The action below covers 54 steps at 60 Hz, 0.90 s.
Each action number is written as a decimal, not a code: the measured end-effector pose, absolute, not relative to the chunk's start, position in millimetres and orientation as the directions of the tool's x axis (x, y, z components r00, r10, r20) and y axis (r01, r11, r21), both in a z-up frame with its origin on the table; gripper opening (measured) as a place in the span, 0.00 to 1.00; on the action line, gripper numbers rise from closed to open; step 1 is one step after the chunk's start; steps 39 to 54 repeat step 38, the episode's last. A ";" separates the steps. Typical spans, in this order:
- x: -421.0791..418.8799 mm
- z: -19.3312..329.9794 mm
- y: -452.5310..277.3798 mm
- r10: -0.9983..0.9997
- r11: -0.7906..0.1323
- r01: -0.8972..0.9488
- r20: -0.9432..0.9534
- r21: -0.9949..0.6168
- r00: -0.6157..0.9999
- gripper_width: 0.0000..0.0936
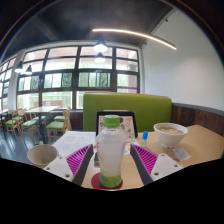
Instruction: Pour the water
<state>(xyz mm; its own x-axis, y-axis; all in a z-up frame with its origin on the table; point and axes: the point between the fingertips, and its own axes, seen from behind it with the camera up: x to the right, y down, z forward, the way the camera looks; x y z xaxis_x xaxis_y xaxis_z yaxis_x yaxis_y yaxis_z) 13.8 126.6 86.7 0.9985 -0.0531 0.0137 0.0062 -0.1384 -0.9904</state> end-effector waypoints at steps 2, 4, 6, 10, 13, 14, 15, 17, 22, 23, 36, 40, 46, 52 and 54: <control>30.0 107.2 113.8 -0.065 -0.142 0.019 0.029 -0.990 0.998 0.87; 35.8 117.0 99.0 -0.072 -0.137 0.037 0.048 -0.990 0.996 0.87; 40.1 128.3 83.9 -0.070 -0.135 0.065 0.075 -0.989 0.995 0.87; 38.0 129.2 54.2 -0.073 -0.144 0.095 0.106 -0.985 0.992 0.87; 35.6 134.6 28.6 -0.061 -0.145 0.087 0.097 -0.986 0.993 0.87; 35.8 135.9 19.3 -0.062 -0.147 0.080 0.090 -0.986 0.994 0.87; 34.5 145.2 7.0 -0.061 -0.152 0.073 0.083 -0.986 0.995 0.87; 35.2 144.7 -11.3 -0.052 -0.146 0.062 0.071 -0.987 0.996 0.87; 31.3 148.3 -59.0 -0.031 -0.139 0.039 0.044 -0.990 0.999 0.87; 29.6 149.4 -68.4 -0.024 -0.136 0.034 0.038 -0.990 0.999 0.87; 10.0 155.3 -171.6 0.061 -0.145 -0.024 -0.033 -0.989 0.998 0.87; 10.1 154.8 -181.3 0.071 -0.144 -0.027 -0.038 -0.989 0.997 0.87; 10.1 154.8 -181.3 0.071 -0.144 -0.027 -0.038 -0.989 0.997 0.87; 10.1 154.8 -181.3 0.071 -0.144 -0.027 -0.038 -0.989 0.997 0.87; 10.1 154.8 -181.3 0.071 -0.144 -0.027 -0.038 -0.989 0.997 0.87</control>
